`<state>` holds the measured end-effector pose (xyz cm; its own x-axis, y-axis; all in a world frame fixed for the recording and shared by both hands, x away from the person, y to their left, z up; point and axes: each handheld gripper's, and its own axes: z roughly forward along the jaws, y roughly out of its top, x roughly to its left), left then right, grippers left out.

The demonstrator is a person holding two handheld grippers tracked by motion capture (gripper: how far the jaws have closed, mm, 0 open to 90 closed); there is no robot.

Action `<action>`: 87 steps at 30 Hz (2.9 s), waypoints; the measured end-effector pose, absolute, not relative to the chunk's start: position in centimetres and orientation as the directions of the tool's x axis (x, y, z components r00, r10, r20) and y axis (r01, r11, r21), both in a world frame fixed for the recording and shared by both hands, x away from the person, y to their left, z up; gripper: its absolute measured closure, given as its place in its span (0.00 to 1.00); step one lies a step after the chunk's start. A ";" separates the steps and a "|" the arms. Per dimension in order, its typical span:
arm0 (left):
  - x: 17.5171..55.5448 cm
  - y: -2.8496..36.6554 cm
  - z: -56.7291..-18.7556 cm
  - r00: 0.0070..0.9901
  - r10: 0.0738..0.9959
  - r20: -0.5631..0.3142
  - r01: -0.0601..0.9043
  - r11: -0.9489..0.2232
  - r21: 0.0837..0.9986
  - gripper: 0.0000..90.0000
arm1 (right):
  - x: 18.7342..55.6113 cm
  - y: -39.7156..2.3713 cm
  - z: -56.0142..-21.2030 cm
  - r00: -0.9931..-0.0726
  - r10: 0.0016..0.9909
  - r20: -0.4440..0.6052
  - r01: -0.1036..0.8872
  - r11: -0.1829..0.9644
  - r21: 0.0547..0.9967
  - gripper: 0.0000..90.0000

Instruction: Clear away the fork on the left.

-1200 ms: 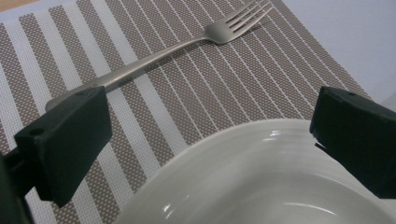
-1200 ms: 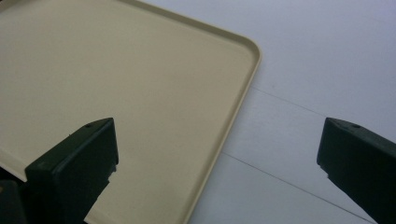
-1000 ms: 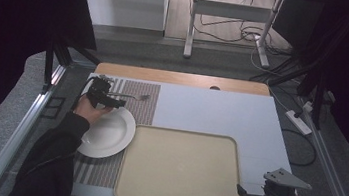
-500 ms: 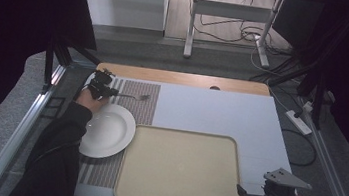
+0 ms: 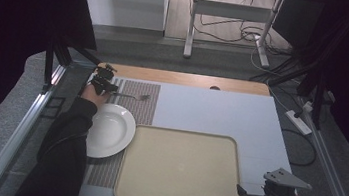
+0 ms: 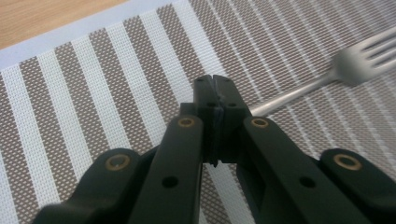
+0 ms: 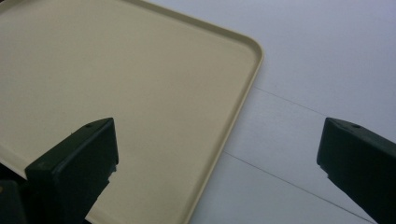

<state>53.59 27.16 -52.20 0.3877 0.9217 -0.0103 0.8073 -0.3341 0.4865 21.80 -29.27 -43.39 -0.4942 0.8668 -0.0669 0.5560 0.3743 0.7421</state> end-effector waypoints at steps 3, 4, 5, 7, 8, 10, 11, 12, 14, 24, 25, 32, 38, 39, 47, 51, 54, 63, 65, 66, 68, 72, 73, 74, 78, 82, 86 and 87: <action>53.8 27.0 -52.3 0.394 0.919 0.002 0.813 -0.349 0.467 0.98 | 21.8 -29.3 -43.4 -0.494 0.867 -0.067 0.557 0.374 0.742 0.00; 53.8 27.0 -52.3 0.397 0.918 -0.004 0.812 -0.349 0.468 0.98 | 21.8 -29.3 -43.4 -0.494 0.867 -0.068 0.556 0.375 0.742 0.00; 53.7 27.1 -52.3 0.402 0.916 -0.008 0.813 -0.352 0.464 0.98 | 21.8 -29.3 -43.4 -0.494 0.867 -0.068 0.556 0.375 0.742 0.00; 53.5 27.3 -52.2 0.418 0.908 -0.034 0.818 -0.360 0.449 0.98 | 21.8 -29.3 -43.4 -0.493 0.867 -0.069 0.555 0.374 0.743 0.00; 53.3 27.4 -52.2 0.425 0.904 -0.045 0.820 -0.363 0.443 0.98 | 21.8 -29.3 -43.4 -0.493 0.868 -0.069 0.555 0.374 0.743 0.00; 53.0 27.6 -52.1 0.439 0.896 -0.075 0.825 -0.368 0.429 0.98 | 21.8 -29.3 -43.4 -0.493 0.867 -0.069 0.554 0.374 0.744 0.00; 52.8 27.6 -52.1 0.446 0.891 -0.085 0.827 -0.373 0.421 0.98 | 21.8 -29.3 -43.4 -0.493 0.867 -0.069 0.554 0.374 0.744 0.00; 52.6 27.7 -52.0 0.460 0.883 -0.091 0.823 -0.386 0.417 0.98 | 21.8 -29.2 -43.4 -0.494 0.867 -0.070 0.553 0.375 0.744 0.00; 52.2 27.7 -51.9 0.480 0.872 -0.098 0.820 -0.406 0.404 0.98 | 21.8 -29.2 -43.4 -0.496 0.865 -0.075 0.553 0.381 0.741 0.00; 51.4 27.4 -51.7 0.536 0.833 -0.137 0.807 -0.458 0.372 0.98 | 21.8 -29.1 -43.4 -0.498 0.864 -0.077 0.551 0.384 0.741 0.00; 51.3 27.4 -51.6 0.534 0.835 -0.131 0.804 -0.455 0.382 0.98 | 21.8 -29.1 -43.4 -0.499 0.863 -0.077 0.551 0.384 0.741 0.00; 51.0 27.0 -49.9 0.554 0.826 -0.103 0.754 -0.445 0.483 0.72 | 21.8 -29.1 -43.4 -0.500 0.863 -0.078 0.550 0.386 0.741 0.00; 51.4 25.7 -50.1 0.566 0.811 -0.147 0.760 -0.444 0.475 0.34 | 21.8 -29.1 -43.4 -0.499 0.862 -0.085 0.549 0.391 0.739 0.00; 51.4 25.5 -50.2 0.567 0.810 -0.152 0.761 -0.444 0.474 0.28 | 21.8 -29.1 -43.4 -0.499 0.862 -0.085 0.549 0.391 0.739 0.00; 52.1 24.5 -51.5 0.566 0.816 -0.119 0.781 -0.484 0.394 0.00 | 21.8 -29.1 -43.4 -0.501 0.861 -0.087 0.548 0.394 0.738 0.00; 52.2 24.6 -52.2 0.569 0.820 -0.060 0.779 -0.515 0.358 0.06 | 21.8 -29.1 -43.4 -0.501 0.861 -0.086 0.548 0.392 0.739 0.00; 52.0 24.8 -52.1 0.579 0.814 -0.046 0.767 -0.524 0.370 0.24 | 21.8 -29.1 -43.4 -0.502 0.860 -0.088 0.548 0.395 0.737 0.00; 51.5 25.1 -51.7 0.654 0.756 -0.028 0.700 -0.592 0.399 0.91 | 21.8 -29.0 -43.4 -0.505 0.859 -0.088 0.547 0.397 0.737 0.00; 51.7 25.2 -51.7 0.655 0.754 -0.046 0.705 -0.588 0.397 0.93 | 21.8 -29.0 -43.4 -0.504 0.859 -0.088 0.547 0.397 0.737 0.00; 51.7 25.3 -51.7 0.658 0.751 -0.052 0.703 -0.589 0.398 0.94 | 21.8 -29.0 -43.4 -0.504 0.859 -0.087 0.548 0.396 0.737 0.00; 51.8 25.5 -51.7 0.658 0.751 -0.058 0.706 -0.588 0.395 0.94 | 21.8 -29.1 -43.4 -0.503 0.860 -0.087 0.547 0.395 0.738 0.00; 51.8 26.7 -51.2 0.640 0.768 -0.030 0.715 -0.580 0.391 0.94 | 21.7 -29.1 -43.4 -0.502 0.861 -0.088 0.549 0.395 0.737 0.00; 51.7 27.1 -51.0 0.630 0.776 -0.025 0.720 -0.572 0.393 0.94 | 21.7 -29.1 -43.4 -0.501 0.861 -0.088 0.549 0.395 0.737 0.00; 51.6 27.6 -50.9 0.622 0.782 -0.022 0.724 -0.565 0.397 0.94 | 21.7 -29.1 -43.4 -0.501 0.861 -0.087 0.549 0.394 0.737 0.00; 51.0 29.6 -50.3 0.585 0.810 -0.033 0.747 -0.523 0.411 0.94 | 21.7 -29.1 -43.4 -0.502 0.860 -0.087 0.547 0.394 0.739 0.00; 50.3 31.1 -49.5 0.564 0.824 -0.051 0.760 -0.494 0.421 0.94 | 21.8 -29.0 -43.4 -0.504 0.860 -0.087 0.547 0.395 0.738 0.00; 49.3 31.4 -48.4 0.571 0.821 -0.031 0.751 -0.507 0.423 0.94 | 21.8 -29.0 -43.4 -0.504 0.859 -0.087 0.548 0.395 0.737 0.00; 49.1 31.4 -48.1 0.575 0.818 -0.024 0.748 -0.513 0.422 0.94 | 21.8 -29.0 -43.4 -0.504 0.859 -0.087 0.547 0.396 0.737 0.00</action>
